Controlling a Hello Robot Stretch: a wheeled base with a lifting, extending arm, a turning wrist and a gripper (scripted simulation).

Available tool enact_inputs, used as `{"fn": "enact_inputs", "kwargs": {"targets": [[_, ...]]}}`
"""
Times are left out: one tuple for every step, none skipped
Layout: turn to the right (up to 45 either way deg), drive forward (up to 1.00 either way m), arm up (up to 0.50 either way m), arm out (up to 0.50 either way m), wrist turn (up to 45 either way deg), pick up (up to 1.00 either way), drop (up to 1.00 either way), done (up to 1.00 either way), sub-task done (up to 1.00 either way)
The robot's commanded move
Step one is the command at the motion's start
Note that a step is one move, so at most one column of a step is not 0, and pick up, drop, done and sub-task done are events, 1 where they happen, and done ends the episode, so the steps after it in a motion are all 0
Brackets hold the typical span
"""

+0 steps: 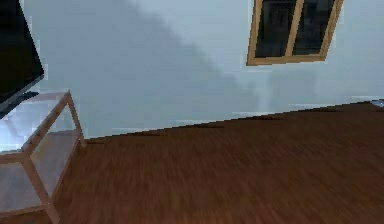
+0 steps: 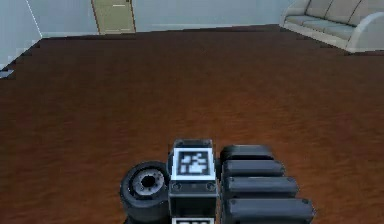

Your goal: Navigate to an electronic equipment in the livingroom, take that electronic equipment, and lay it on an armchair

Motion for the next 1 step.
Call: {"fn": "enact_inputs", "kwargs": {"targets": [[0.0,0.1,0.0,0.0,0.0,0.0,0.0,0.0,0.0]]}}
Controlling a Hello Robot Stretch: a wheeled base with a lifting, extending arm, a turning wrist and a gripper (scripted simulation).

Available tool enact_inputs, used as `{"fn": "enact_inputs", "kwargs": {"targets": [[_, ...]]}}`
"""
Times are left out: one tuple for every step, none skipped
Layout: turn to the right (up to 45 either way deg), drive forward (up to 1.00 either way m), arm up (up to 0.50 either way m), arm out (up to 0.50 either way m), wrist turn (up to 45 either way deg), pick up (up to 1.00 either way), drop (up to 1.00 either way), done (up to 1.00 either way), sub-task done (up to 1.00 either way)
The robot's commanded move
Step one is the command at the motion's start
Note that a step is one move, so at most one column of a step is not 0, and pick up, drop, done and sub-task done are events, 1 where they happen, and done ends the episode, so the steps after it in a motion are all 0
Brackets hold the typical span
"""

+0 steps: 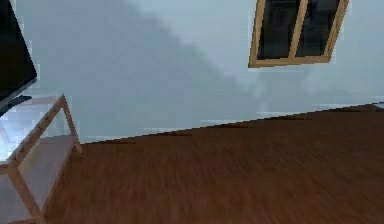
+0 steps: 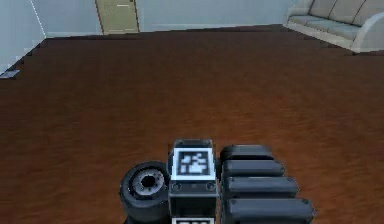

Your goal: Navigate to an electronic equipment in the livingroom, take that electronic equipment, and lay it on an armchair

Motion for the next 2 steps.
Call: {"fn": "enact_inputs", "kwargs": {"targets": [[45.0,0.0,0.0,0.0,0.0,0.0,0.0,0.0,0.0],[27.0,0.0,0.0,0.0,0.0,0.0,0.0,0.0,0.0]]}}
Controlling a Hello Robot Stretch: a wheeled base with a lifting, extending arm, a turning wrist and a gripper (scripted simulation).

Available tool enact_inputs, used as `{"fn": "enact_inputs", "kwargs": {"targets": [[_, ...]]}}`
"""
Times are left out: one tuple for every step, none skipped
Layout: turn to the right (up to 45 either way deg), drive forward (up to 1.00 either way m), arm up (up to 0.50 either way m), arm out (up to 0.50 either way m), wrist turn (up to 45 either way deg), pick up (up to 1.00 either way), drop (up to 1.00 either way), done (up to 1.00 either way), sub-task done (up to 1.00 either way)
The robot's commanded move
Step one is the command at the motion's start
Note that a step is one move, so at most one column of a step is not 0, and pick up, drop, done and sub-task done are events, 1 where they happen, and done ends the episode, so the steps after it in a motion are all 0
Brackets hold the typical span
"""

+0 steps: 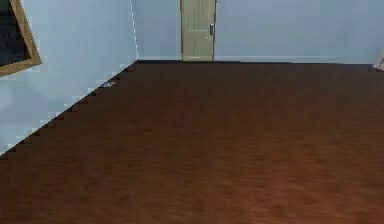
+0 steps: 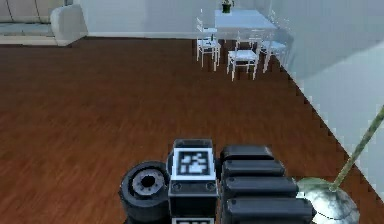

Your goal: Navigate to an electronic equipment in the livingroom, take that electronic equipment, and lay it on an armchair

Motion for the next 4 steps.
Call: {"fn": "enact_inputs", "kwargs": {"targets": [[-45.0,0.0,0.0,0.0,0.0,0.0,0.0,0.0,0.0],[-36.0,0.0,0.0,0.0,0.0,0.0,0.0,0.0,0.0],[45.0,0.0,0.0,0.0,0.0,0.0,0.0,0.0,0.0],[45.0,0.0,0.0,0.0,0.0,0.0,0.0,0.0,0.0]]}}
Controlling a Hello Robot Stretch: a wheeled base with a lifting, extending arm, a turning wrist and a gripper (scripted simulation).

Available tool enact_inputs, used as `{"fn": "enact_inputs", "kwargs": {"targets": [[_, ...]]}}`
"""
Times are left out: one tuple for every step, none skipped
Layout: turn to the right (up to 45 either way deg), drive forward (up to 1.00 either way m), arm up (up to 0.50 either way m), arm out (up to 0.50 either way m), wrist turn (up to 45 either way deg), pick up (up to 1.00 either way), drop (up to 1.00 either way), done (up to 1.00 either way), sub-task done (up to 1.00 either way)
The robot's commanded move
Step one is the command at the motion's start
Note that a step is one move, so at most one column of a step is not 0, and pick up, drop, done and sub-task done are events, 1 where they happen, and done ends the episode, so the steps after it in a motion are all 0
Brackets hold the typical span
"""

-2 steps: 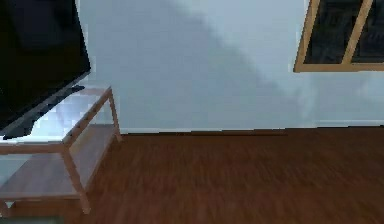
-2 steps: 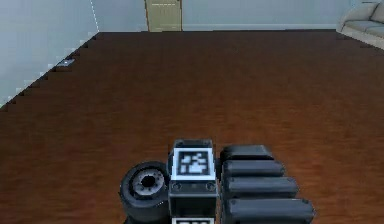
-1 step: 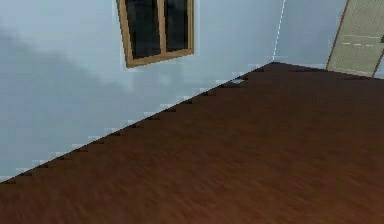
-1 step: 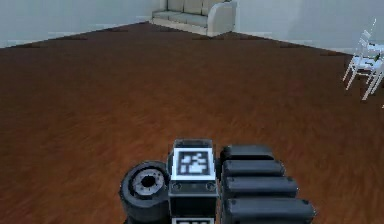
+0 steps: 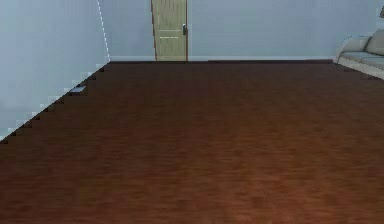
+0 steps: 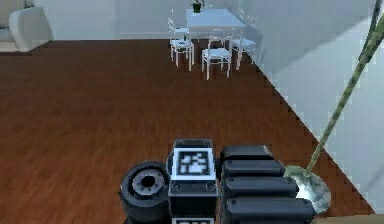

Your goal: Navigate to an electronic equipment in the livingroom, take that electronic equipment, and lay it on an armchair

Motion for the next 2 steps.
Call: {"fn": "enact_inputs", "kwargs": {"targets": [[3.0,0.0,0.0,0.0,0.0,0.0,0.0,0.0,0.0],[-45.0,0.0,0.0,0.0,0.0,0.0,0.0,0.0,0.0]]}}
